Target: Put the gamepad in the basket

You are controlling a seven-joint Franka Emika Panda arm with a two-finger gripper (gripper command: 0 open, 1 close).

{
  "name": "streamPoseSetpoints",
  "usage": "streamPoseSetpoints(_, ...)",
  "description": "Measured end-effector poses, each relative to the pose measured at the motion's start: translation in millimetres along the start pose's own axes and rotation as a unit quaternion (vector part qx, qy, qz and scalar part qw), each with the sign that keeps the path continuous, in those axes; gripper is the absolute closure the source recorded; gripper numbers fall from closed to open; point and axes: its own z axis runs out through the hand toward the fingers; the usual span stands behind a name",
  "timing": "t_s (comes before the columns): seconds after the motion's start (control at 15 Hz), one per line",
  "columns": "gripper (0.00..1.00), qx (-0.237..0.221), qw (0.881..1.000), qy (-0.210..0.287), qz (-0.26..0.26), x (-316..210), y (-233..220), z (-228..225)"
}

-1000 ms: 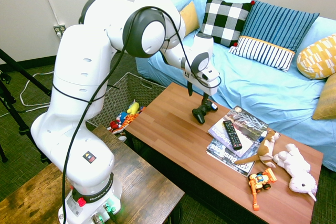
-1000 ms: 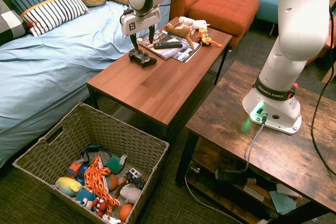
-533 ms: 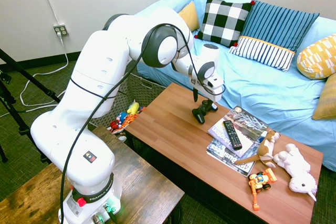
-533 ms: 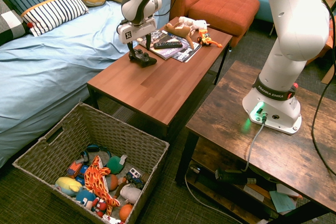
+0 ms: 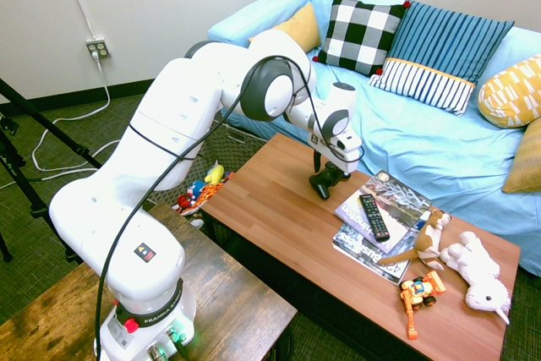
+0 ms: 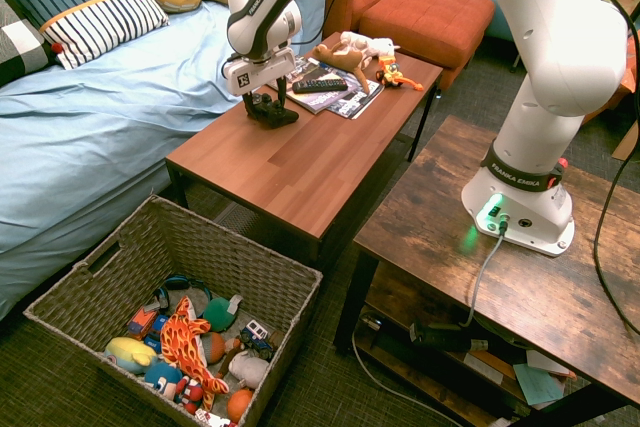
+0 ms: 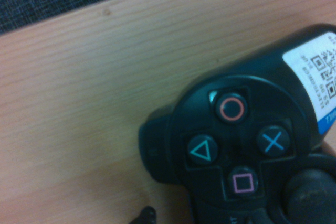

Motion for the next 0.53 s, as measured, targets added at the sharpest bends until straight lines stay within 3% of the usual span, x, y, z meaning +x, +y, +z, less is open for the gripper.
streamPoseSetpoints(0.53, 1.00, 0.004, 1.000, -0.013, 0.006, 6.2, 2.6, 7.4)
